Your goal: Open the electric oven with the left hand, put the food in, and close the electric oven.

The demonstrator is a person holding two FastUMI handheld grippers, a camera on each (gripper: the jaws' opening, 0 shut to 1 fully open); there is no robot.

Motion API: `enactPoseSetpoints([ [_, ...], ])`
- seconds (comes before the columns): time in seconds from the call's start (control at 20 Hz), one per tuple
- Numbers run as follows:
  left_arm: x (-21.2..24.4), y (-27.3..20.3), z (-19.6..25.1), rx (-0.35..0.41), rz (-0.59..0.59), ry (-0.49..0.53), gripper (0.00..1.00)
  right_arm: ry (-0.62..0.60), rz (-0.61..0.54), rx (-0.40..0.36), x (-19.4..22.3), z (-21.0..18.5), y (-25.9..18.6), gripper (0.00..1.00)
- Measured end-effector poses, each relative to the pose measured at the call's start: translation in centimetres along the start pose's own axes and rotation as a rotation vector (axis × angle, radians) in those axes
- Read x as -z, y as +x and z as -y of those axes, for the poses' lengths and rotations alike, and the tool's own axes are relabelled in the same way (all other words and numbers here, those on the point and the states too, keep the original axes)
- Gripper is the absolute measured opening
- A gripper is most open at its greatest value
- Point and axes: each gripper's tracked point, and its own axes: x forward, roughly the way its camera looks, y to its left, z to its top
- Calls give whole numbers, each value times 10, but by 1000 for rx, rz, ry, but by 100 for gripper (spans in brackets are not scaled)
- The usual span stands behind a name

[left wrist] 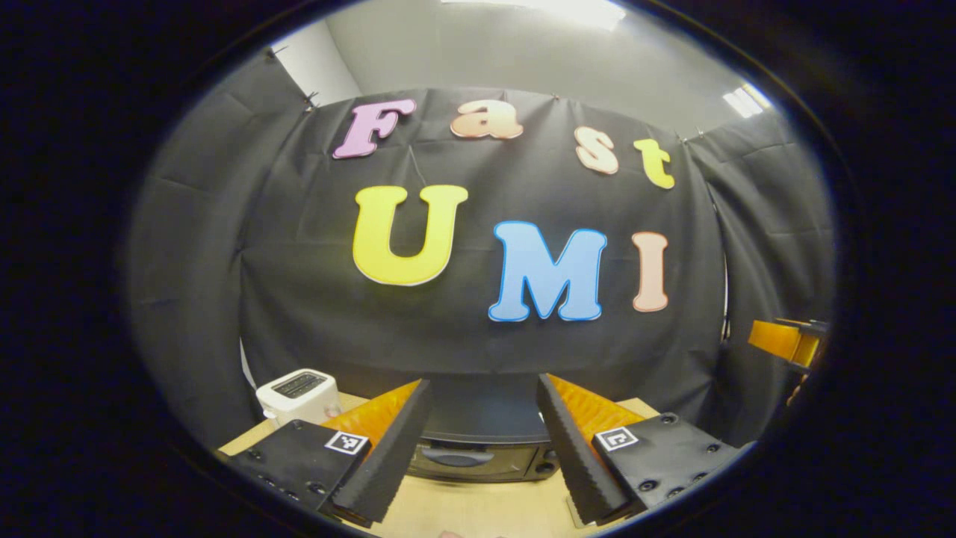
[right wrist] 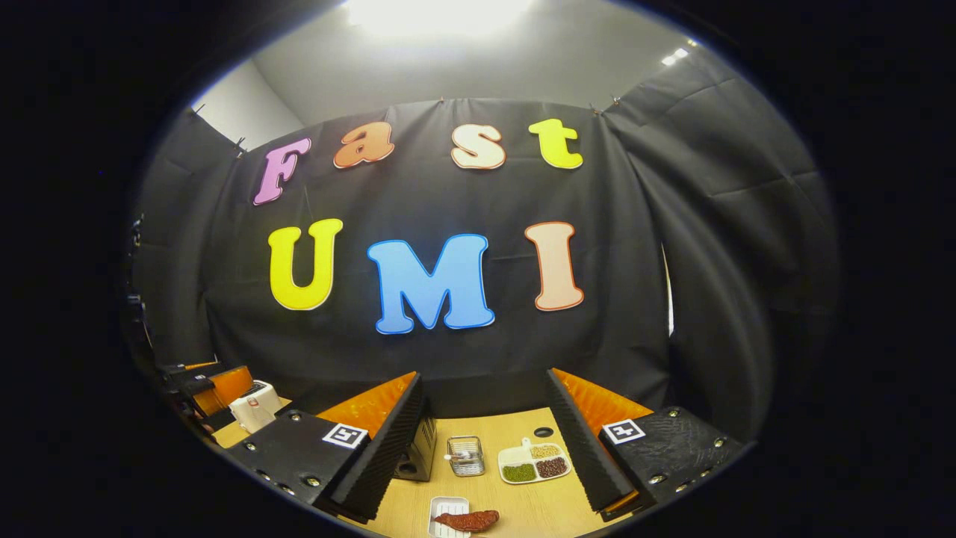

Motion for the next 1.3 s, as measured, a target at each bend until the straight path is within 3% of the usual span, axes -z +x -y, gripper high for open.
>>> enactPoseSetpoints([
  [0.3,73,53,-7,30,-140,13,98,-27,-34,41,17,9,-4,99],
  [0.45,111,78,-15,30,-211,25,92,-32,-52,61,22,15,-7,99],
  [0.75,164,113,-20,36,-303,46,98,-27,-82,106,32,28,-14,99],
  [0.8,170,117,-19,36,-315,49,95,-25,-85,112,32,30,-15,99],
  [1.0,192,128,-22,19,-357,59,98,-20,-88,112,32,33,-20,99],
  [1.1,200,133,-26,10,-371,65,92,-17,-85,112,31,34,-21,99],
  [1.25,200,138,-28,2,-349,104,98,-36,-79,105,28,34,-25,99],
  [1.3,200,142,-29,0,-352,105,95,-41,-79,104,28,34,-25,99],
])
